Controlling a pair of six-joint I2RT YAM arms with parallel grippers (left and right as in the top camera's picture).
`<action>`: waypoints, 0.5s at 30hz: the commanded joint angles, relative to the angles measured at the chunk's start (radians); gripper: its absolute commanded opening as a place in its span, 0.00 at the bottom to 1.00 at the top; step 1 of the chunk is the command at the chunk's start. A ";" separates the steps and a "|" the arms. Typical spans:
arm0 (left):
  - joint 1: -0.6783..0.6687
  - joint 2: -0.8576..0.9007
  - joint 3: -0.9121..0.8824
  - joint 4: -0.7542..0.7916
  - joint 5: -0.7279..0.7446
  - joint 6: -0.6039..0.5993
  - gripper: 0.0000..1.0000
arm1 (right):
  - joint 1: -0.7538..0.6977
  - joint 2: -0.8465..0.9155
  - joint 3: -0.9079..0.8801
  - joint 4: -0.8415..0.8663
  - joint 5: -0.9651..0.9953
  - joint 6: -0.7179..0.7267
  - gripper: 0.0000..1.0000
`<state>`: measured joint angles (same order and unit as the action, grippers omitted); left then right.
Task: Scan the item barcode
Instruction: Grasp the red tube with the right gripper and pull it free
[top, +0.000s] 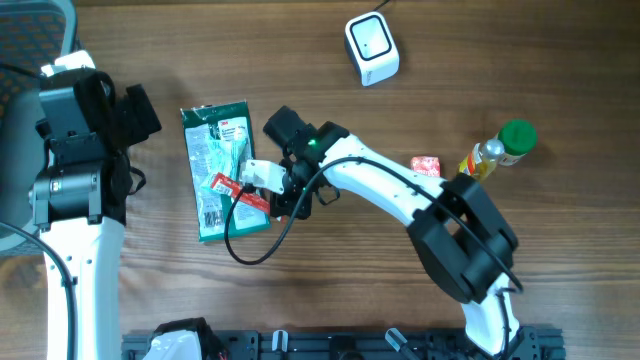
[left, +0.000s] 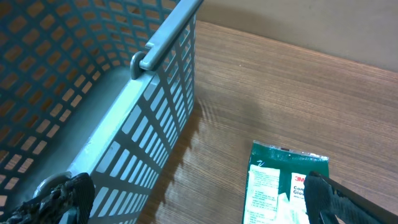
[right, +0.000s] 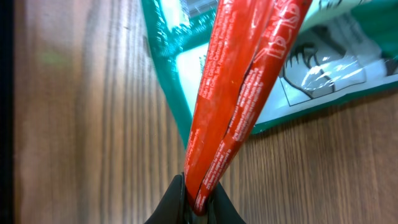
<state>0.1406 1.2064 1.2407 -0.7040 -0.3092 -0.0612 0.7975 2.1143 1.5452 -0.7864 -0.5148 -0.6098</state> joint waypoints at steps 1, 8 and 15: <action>0.006 0.001 0.004 0.003 0.005 0.002 1.00 | 0.005 0.066 -0.003 0.026 -0.009 0.012 0.06; 0.006 0.001 0.004 0.003 0.005 0.002 1.00 | 0.004 0.110 -0.003 0.054 -0.008 0.013 0.30; 0.006 0.001 0.004 0.003 0.005 0.002 1.00 | 0.003 0.110 -0.003 0.094 0.045 0.037 0.35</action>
<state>0.1406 1.2064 1.2411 -0.7040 -0.3092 -0.0612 0.7979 2.2086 1.5452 -0.6991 -0.5117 -0.5869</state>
